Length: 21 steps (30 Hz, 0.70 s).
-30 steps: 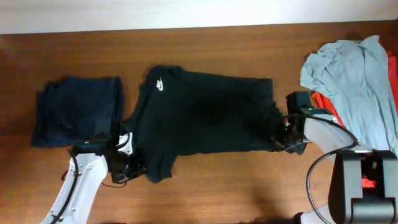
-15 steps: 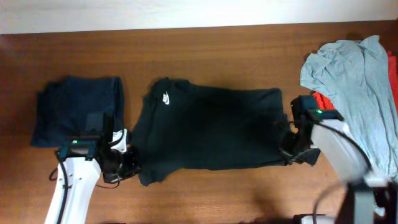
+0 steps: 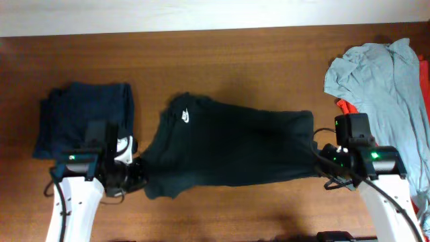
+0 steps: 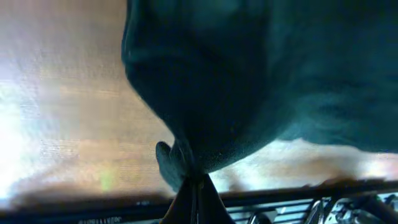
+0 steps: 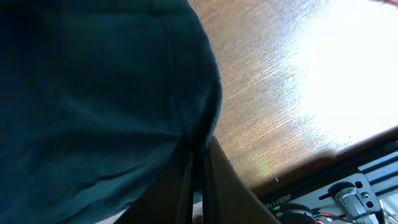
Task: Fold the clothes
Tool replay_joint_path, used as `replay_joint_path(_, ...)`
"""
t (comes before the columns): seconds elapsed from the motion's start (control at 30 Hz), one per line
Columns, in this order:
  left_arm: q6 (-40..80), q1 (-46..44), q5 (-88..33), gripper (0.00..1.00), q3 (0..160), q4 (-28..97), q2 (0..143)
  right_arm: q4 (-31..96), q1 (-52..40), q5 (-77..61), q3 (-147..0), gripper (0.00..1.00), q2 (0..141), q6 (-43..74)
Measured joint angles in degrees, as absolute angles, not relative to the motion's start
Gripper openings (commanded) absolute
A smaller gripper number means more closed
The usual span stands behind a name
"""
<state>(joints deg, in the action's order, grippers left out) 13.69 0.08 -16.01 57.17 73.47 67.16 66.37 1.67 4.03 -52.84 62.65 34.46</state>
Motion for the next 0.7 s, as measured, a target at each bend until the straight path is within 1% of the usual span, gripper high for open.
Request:
replay_joint_path(0.1,11.29,0.08,-15.84,0.01,64.25,73.28,67.02,66.00,1.67,3.77,-54.30,0.04,60.27,32.42)
replay_joint_path(0.2,9.06,0.08,-15.05,0.01,73.82,73.56,66.48,67.88,1.67,3.42,-59.46,0.04,57.45,30.72)
replay_joint_path(0.3,7.22,0.08,-13.37,0.01,85.10,76.58,65.54,71.05,1.67,3.38,-67.90,0.04,54.37,29.65)
replay_joint_path(0.53,5.52,0.08,-8.64,0.01,111.72,86.87,64.36,83.09,1.67,2.85,-91.90,0.04,50.28,27.57)
replay_joint_path(0.6,5.34,0.08,-7.18,0.00,118.63,88.23,63.92,84.29,1.67,2.76,-97.51,0.04,49.91,26.96)
replay_joint_path(0.7,5.30,0.08,-5.72,0.01,127.50,88.88,63.57,84.88,1.67,2.70,-101.95,0.04,49.65,26.61)
